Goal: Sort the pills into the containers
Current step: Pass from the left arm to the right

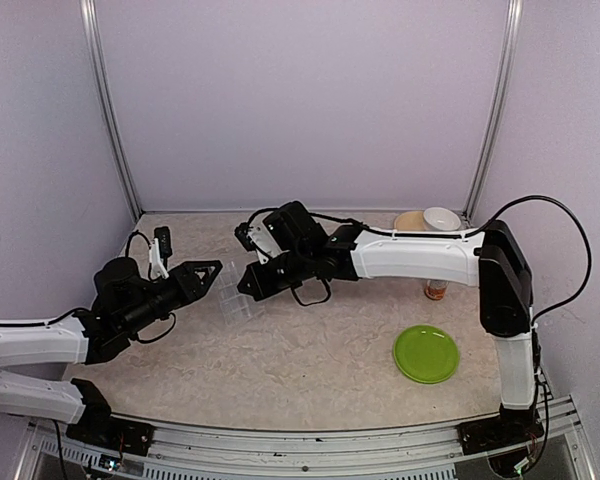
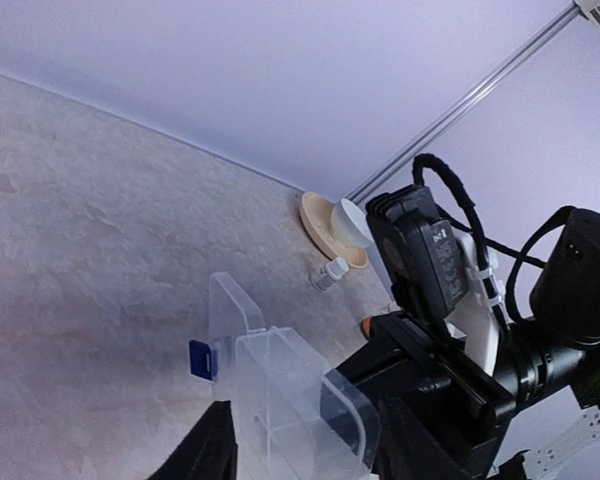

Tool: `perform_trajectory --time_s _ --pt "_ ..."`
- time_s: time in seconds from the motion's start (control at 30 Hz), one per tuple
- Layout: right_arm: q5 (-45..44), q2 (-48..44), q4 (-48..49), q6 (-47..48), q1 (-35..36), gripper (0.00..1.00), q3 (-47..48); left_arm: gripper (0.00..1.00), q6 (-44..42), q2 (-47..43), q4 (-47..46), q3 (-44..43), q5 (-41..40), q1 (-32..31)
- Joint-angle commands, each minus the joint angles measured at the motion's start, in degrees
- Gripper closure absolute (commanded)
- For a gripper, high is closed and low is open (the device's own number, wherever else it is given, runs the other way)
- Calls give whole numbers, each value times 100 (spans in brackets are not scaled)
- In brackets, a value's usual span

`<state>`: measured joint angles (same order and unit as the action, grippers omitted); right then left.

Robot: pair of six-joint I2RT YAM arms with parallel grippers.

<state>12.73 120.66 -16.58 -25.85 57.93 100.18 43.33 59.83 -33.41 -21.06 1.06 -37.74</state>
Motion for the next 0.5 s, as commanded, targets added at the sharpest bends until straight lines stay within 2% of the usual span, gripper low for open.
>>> perform_trajectory --time_s 0.0,0.07,0.17,0.47 --pt "-89 69 -66 100 -66 100 177 45 -33 -203 -48 59 -11 -28" --pt "-95 27 -150 190 -134 100 162 35 -56 -281 10 60 -48 -24" --pt "-91 -79 -228 376 -245 100 76 27 -90 -405 117 58 -113 -18" --pt "-464 -439 -689 1396 -515 100 -48 13 -141 -767 465 84 -408 81"
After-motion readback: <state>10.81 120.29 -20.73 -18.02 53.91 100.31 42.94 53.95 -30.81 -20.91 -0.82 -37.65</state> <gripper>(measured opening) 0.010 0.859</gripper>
